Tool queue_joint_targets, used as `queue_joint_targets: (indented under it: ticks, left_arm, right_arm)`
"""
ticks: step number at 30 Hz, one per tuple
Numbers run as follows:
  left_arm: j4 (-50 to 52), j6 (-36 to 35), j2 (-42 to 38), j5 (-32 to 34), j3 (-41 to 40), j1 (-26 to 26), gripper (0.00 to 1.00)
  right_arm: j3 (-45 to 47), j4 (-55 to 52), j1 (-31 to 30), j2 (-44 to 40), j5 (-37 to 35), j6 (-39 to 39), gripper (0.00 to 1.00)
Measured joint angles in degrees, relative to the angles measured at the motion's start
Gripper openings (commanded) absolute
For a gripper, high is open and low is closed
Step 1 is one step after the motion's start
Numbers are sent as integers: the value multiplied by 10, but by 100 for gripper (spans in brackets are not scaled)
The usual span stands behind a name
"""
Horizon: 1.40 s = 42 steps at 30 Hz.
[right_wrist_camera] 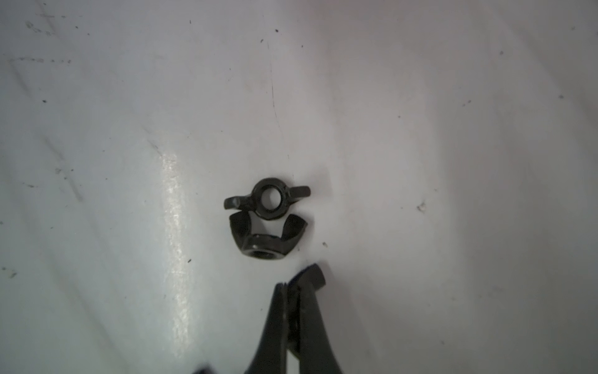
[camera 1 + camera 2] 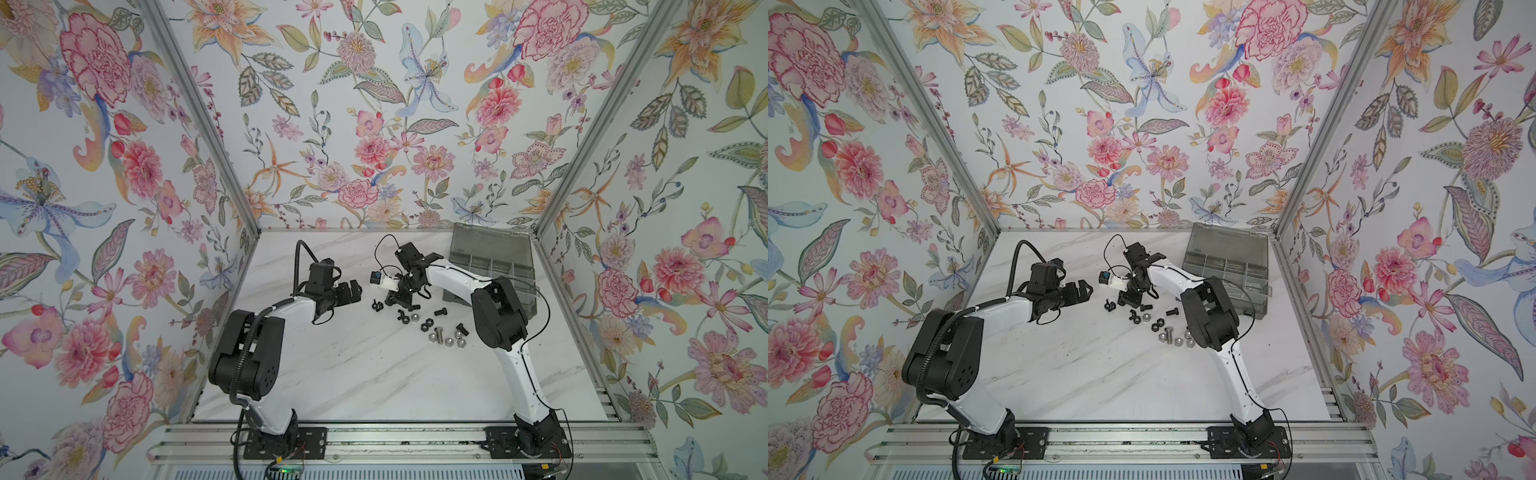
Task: Sort the screws and nuts into containers
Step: Pick up the nut from the center of the table, then place the nut into the container.
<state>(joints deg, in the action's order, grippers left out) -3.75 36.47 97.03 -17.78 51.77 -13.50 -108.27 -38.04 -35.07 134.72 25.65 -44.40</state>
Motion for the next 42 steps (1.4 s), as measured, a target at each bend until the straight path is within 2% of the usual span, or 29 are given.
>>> queue_joint_targets:
  ticks: [11,21,31,37,42]
  left_arm:
    - [-4,0,0,0,0,0,99]
    - [-6,0,0,-1,0,0,99]
    - [-14,2,0,-8,0,0,99]
    - [-15,4,0,-15,0,0,99]
    - [-15,4,0,-15,0,0,99]
  right_arm:
    - [15,-8,26,-16,25,40,0]
    - [14,13,64,-85,37,106,0]
    - [15,25,169,-112,-72,221,0]
    - [62,35,229,-128,-131,285,0]
    - [102,38,250,-151,-168,315,0]
